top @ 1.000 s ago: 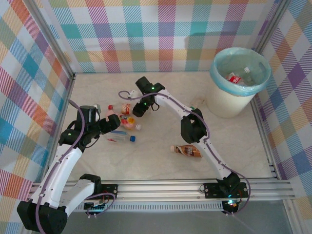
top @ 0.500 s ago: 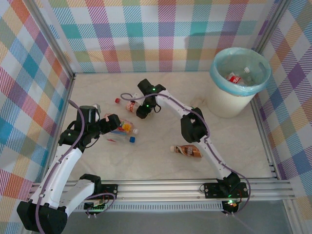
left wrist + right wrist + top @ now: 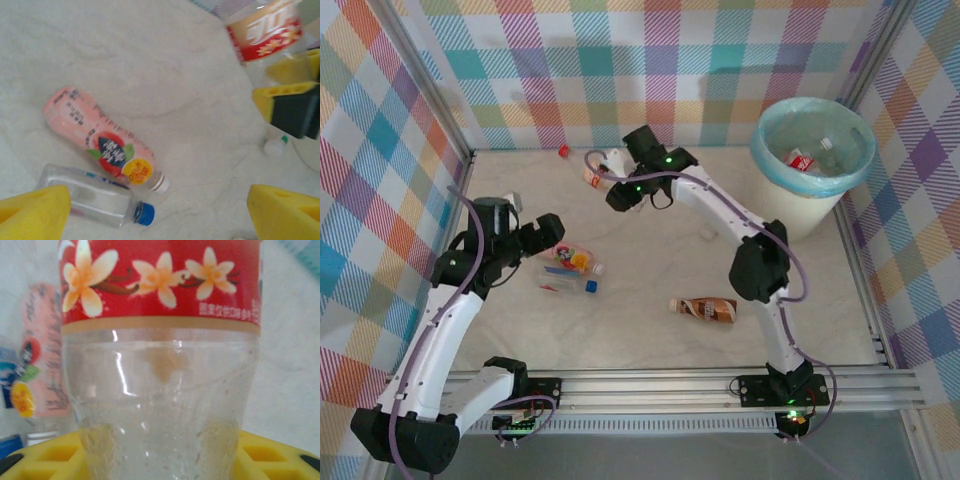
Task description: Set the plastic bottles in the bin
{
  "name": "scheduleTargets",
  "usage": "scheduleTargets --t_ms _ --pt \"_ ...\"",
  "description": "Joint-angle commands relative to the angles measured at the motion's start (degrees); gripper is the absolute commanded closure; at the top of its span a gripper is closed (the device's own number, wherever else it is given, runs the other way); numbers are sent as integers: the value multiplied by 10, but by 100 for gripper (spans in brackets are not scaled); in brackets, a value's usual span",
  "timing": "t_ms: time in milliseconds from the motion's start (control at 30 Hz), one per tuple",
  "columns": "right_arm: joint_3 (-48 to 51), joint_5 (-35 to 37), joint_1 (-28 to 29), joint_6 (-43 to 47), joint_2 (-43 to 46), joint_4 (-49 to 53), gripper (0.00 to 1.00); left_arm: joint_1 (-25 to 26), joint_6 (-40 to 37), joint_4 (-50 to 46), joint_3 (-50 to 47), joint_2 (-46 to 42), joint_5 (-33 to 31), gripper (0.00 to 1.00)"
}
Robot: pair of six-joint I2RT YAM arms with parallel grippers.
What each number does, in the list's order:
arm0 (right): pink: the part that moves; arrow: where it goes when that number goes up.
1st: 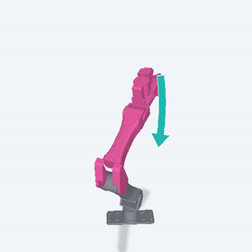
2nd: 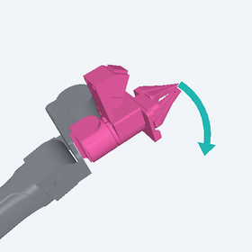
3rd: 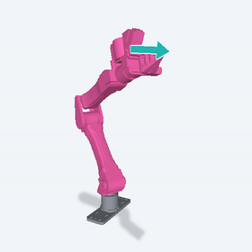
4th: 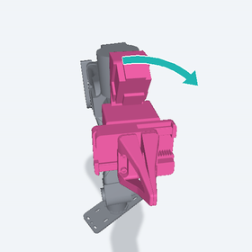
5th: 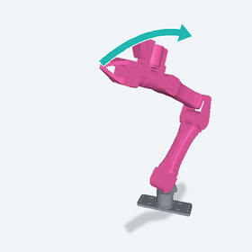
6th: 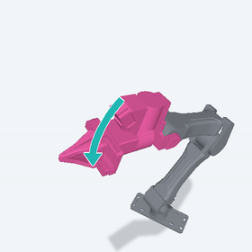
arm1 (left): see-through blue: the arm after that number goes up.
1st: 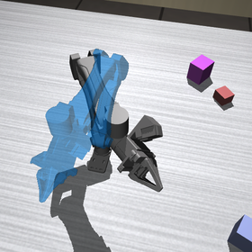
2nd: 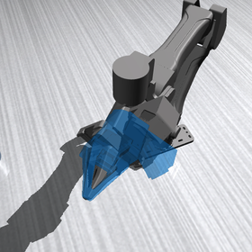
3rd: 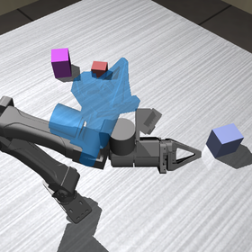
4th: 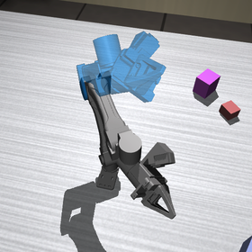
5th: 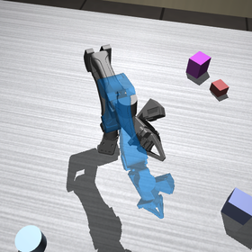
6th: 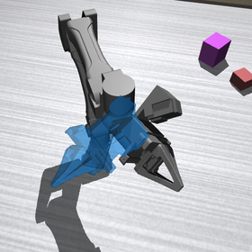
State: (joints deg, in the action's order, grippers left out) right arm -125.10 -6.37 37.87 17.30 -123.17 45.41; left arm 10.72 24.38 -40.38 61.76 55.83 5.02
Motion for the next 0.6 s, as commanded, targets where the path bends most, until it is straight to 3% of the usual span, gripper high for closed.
scheduleTargets --t_ms 0,200,567 --pt "34 10 -16 -42 75 -54 47 -8 -9 15 53 20 28 10" --pt "129 44 -57 -76 214 -145 48 28 -9 44 132 67 43 13" --pt "237 212 -205 -45 361 -279 48 177 -20 67 214 159 21 14"
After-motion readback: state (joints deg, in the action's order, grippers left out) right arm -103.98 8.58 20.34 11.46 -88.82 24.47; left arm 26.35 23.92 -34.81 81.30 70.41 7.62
